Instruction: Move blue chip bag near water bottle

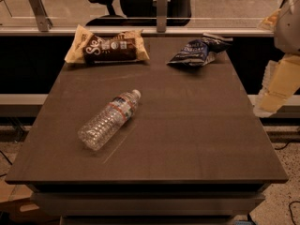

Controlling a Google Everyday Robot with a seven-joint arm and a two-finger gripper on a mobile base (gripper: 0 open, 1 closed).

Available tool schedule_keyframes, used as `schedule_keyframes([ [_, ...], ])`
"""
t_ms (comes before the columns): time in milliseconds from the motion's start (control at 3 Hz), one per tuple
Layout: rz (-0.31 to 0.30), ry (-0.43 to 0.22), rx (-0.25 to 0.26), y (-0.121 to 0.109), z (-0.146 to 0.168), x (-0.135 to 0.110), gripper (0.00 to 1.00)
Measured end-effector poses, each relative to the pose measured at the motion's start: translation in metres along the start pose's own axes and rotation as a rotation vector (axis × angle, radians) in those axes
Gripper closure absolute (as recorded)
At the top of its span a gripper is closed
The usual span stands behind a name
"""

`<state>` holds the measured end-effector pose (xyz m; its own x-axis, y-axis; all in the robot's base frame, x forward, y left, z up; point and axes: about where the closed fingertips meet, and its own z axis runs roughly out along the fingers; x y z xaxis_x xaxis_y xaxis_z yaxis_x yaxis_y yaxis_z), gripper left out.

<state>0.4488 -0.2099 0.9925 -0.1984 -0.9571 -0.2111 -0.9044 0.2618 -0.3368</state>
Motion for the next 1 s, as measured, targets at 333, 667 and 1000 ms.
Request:
schedule_keyframes([
  [333, -0.023, -0.032, 0.039, -0.022, 0.013, -0.008, 0.0],
  [667, -0.054, -0.063, 0.067, -0.048, 0.033, -0.016, 0.0],
  [1000, -0.092, -0.089, 0.094, -0.07, 0.055, -0.024, 0.0],
])
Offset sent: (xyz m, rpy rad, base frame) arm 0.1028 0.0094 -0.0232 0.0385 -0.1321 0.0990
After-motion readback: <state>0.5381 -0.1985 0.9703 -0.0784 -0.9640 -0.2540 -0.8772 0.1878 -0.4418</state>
